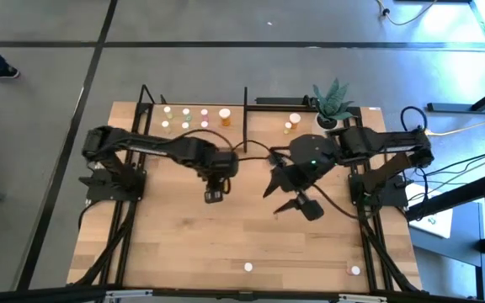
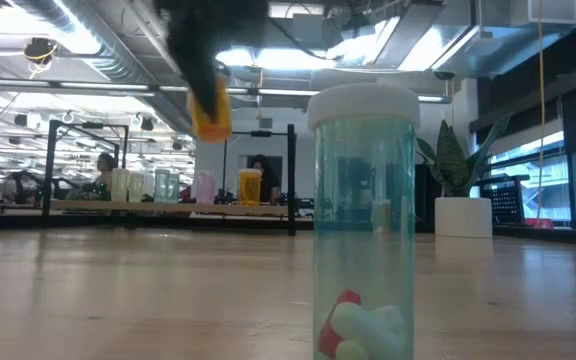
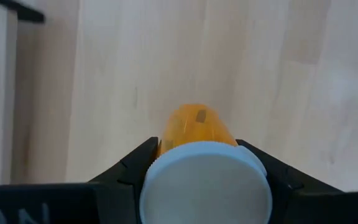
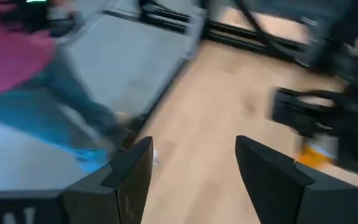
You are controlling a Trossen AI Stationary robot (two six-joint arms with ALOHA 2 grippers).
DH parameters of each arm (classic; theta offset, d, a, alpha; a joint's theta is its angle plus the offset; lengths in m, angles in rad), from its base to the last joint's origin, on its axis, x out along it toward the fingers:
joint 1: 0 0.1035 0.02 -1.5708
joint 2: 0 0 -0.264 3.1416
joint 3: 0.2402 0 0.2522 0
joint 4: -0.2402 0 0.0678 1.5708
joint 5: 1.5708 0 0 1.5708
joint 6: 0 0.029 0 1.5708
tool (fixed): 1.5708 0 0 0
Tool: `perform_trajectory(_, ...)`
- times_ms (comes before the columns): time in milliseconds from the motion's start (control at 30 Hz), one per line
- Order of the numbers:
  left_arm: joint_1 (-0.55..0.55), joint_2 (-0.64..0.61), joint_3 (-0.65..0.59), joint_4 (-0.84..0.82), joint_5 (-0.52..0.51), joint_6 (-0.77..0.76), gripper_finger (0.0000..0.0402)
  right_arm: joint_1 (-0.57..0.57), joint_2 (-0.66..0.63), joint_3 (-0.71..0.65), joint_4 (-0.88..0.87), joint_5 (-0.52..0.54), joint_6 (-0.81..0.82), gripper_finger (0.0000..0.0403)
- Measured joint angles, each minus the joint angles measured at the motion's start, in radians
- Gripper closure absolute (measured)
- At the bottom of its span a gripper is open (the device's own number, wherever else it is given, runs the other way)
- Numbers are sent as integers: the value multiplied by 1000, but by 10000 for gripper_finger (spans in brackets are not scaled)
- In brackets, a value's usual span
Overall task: Pick and place medicine bottles onto shelf by color
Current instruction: Put the bottom orange pill bottle on the shelf and align it with the other orange pill bottle
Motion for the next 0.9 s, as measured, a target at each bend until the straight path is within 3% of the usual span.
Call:
perform_trajectory(133, 20, 94, 76, 2, 0, 62, 230, 11, -44, 0, -120, 213, 72, 172)
perform_trajectory(300, 33, 180, 128, 8, 8, 76, 230, 12, -78, 0, -245, 357, 215, 172)
perform_trajectory(633, 37, 281, 128, 42, 8, 75, 230, 12, -108, 0, -472, 455, 300, 172)
perform_trajectory(900, 37, 308, 128, 116, 8, 74, 230, 12, -116, 0, -502, 467, 304, 172)
